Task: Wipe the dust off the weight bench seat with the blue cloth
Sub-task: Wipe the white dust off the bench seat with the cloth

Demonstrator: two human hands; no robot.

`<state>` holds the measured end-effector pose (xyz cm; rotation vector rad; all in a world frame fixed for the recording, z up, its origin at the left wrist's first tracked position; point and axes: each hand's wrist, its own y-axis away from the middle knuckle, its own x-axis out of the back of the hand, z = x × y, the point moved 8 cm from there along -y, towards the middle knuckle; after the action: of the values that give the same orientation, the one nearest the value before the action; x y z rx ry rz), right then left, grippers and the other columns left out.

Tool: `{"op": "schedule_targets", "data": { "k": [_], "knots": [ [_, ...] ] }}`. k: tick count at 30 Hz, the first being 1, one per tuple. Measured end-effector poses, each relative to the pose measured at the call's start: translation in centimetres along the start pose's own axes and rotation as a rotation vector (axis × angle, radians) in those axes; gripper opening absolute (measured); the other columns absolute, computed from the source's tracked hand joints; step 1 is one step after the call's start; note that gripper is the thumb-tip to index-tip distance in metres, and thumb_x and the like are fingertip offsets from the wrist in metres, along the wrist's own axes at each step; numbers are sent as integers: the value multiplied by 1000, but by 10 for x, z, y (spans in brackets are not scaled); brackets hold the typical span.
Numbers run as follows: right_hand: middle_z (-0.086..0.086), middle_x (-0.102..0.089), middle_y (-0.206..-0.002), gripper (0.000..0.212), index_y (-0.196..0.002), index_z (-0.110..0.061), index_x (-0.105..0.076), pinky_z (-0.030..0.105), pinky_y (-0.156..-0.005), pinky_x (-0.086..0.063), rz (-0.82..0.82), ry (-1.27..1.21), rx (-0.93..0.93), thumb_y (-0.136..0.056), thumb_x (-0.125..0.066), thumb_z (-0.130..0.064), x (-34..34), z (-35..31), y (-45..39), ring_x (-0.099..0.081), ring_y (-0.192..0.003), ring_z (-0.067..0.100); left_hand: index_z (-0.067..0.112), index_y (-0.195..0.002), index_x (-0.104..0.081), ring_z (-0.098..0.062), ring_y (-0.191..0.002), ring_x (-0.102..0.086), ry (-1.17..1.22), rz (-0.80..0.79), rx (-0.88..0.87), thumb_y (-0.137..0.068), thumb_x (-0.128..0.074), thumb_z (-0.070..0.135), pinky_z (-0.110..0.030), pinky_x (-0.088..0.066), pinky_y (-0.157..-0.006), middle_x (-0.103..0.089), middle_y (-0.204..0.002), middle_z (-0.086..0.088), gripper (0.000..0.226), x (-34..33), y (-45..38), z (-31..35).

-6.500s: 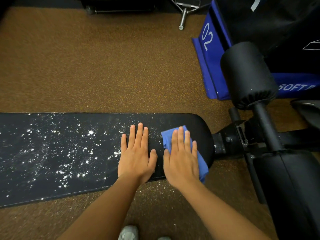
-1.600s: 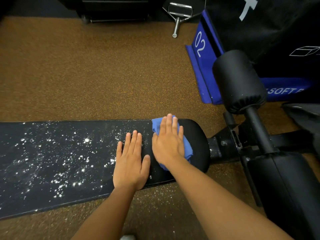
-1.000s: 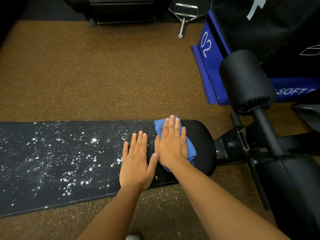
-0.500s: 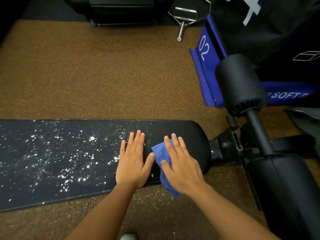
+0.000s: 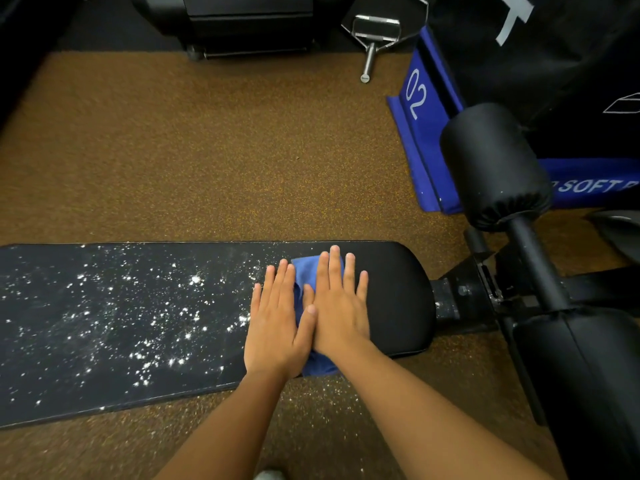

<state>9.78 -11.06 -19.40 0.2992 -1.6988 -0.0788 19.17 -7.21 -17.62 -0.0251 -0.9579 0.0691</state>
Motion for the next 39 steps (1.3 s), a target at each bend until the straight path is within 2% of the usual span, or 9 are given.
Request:
{"op": "schedule_targets", "data": {
  "k": [4,8,11,14,17,20,22,32,39],
  "knots": [
    [8,18,-159,63,-150,-11,12,51,-117,4,-9,-6,22,-101,-8,-45,7,-5,-11,16,-145,29,13,-152,-9,-11,-147,7,61,30,1,-94,-20,52,-36,-3,-120,-3,-160,1,71,3,-1,1],
    [1,3,-162,64,-153,-18,-7,44,-117,4,24,-261,135,-98,-17,-50,25,7,-5,7,-147,18,14,-151,-17,-12,-147,1,88,60,15,-94,-26,50,-44,-12,-119,-9,-160,0,68,9,-3,0],
    [1,-30,-155,62,-145,-19,-38,40,-116,-14,252,-455,96,-89,-30,-47,53,44,0,-19,-145,19,12,-149,-25,-21,-148,-4,-60,48,-20,-93,-34,44,-48,-15,-118,-16,-159,-5,65,7,-9,19],
    [4,-42,-148,50,-137,-15,-49,43,-114,-27,333,-414,11,-89,-43,-30,56,73,-4,-33,-138,23,9,-146,-30,-27,-147,-11,-214,-16,-82,-91,-37,35,-50,-17,-117,-23,-157,-10,61,-7,-16,54],
    [6,-33,-153,49,-142,-16,-43,42,-118,-17,255,-296,-4,-95,-38,-27,38,78,-5,-24,-143,22,6,-146,-30,-30,-146,-14,-317,-102,-64,-90,-30,33,-52,-18,-115,-24,-156,-13,62,-33,-16,63],
    [4,-19,-159,62,-148,-20,-32,42,-119,-6,193,-158,19,-92,-14,-42,25,73,-5,-10,-147,22,7,-151,-13,-29,-146,5,-365,-169,-58,-93,-21,36,-49,-2,-117,-6,-160,-12,65,-49,-14,51],
    [4,-13,-160,67,-150,-24,-25,46,-118,-5,151,-89,30,-90,-7,-47,21,71,-10,-6,-147,25,7,-151,-11,-29,-146,5,-394,-185,-103,-93,-21,36,-49,1,-116,-5,-160,-11,65,-49,-19,47],
    [4,5,-161,68,-152,-28,-1,57,-114,4,58,58,62,-88,4,-50,16,59,-19,9,-146,32,13,-152,1,-22,-146,12,-427,-227,-89,-84,0,42,-42,7,-118,7,-160,-5,74,-19,-56,8],
    [5,3,-161,65,-152,-26,-2,61,-114,1,52,63,44,-92,-3,-49,15,56,-19,8,-146,34,10,-151,1,-23,-146,14,-373,-184,-13,-89,-11,35,-42,7,-118,10,-159,-7,68,-17,-14,10]
  ]
}}
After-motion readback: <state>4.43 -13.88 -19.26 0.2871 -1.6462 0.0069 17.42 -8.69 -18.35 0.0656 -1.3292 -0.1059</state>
